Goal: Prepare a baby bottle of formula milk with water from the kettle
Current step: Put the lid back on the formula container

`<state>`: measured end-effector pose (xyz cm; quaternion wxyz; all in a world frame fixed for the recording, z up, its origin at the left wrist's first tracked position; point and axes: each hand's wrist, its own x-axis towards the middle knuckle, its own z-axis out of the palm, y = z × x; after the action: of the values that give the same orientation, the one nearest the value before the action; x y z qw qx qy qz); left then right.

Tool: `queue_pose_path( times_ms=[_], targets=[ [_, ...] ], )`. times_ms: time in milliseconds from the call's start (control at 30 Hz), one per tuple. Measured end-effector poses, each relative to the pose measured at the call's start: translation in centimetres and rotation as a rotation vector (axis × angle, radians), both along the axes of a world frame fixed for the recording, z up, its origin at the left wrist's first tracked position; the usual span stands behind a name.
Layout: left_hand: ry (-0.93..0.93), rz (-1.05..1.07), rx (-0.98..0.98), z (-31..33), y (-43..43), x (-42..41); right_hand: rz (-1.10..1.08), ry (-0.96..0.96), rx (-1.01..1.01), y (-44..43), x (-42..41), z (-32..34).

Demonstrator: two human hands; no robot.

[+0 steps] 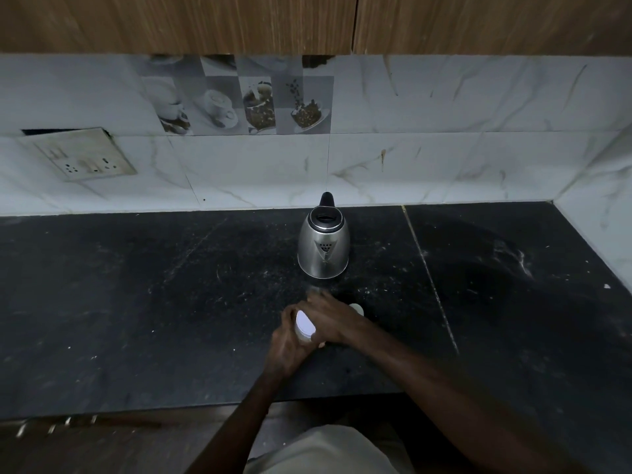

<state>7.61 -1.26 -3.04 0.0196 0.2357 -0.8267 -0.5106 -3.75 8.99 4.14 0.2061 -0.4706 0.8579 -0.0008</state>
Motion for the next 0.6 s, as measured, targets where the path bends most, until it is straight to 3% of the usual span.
queue_pose_path(
  times_ms=[167, 600],
  targets=[
    [0.010, -0.026, -0.005, -0.7, -0.5, 0.1, -0.174, 0.066, -0.003, 0.1, 0.7, 1.0],
    [0.004, -0.017, -0.007, -1.1, -0.5, -0.1, -0.152, 0.098, 0.029, 0.3, -0.1, 2.8]
  ],
)
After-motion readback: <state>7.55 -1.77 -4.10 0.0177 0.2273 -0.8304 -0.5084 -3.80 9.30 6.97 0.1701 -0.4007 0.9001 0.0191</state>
